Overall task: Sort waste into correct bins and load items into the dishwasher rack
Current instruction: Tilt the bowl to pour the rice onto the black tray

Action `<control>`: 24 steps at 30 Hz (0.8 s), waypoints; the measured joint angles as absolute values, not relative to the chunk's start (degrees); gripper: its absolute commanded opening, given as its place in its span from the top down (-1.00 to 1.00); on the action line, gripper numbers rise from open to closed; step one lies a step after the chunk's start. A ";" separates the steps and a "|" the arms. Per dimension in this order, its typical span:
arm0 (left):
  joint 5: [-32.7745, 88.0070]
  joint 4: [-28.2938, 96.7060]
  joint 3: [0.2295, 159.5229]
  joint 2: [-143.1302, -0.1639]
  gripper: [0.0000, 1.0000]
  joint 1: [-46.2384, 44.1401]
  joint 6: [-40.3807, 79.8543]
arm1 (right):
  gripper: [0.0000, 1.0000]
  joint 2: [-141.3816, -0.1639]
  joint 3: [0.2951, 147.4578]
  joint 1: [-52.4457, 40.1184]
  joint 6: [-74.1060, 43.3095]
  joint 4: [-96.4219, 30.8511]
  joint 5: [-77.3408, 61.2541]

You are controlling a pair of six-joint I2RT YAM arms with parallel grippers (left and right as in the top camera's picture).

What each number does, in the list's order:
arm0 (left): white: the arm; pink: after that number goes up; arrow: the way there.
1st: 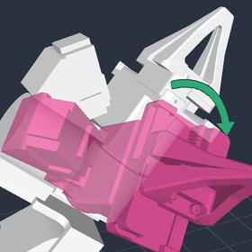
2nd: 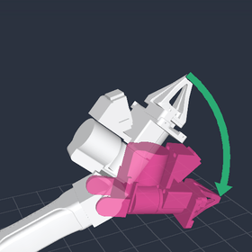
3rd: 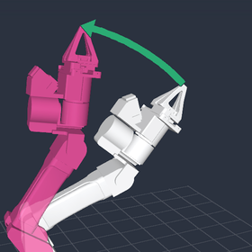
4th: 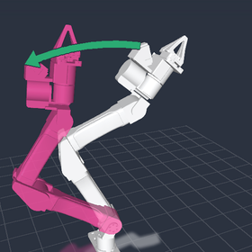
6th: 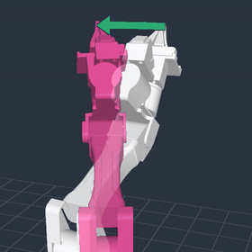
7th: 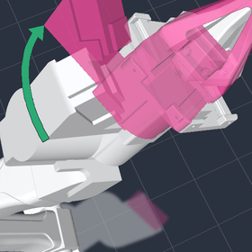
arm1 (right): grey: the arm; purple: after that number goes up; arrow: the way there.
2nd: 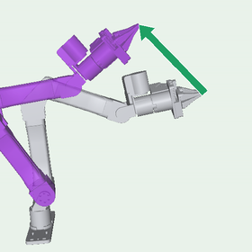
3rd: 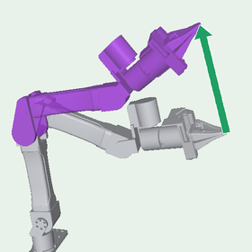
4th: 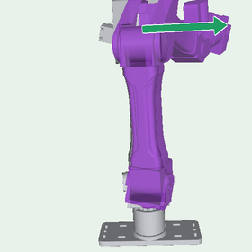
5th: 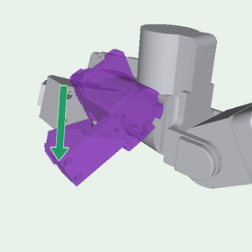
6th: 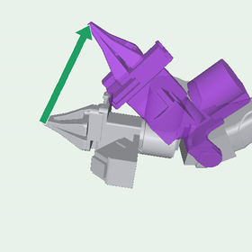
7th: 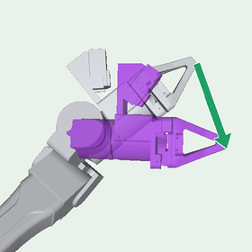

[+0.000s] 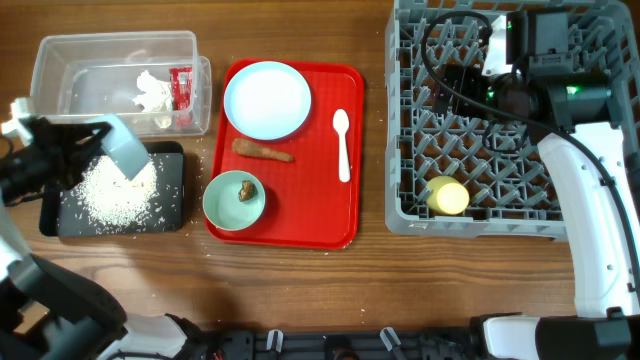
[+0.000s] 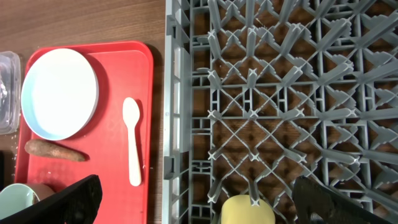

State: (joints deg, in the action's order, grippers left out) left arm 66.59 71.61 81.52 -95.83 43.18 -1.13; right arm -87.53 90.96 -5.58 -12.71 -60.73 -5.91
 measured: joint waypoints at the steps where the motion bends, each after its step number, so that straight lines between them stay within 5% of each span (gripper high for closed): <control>1: 65.28 71.59 81.52 -95.31 0.92 42.28 -1.13 | -0.99 -87.53 90.96 -5.58 -12.71 -60.73 -5.91; 24: 28.47 63.75 81.52 -92.90 0.92 38.20 10.59 | -0.99 -87.53 90.96 -5.58 -12.71 -60.75 -5.91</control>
State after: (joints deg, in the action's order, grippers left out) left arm 28.47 63.75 81.52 -92.90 38.20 10.59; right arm -87.53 90.96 -5.58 -12.71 -60.75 -5.91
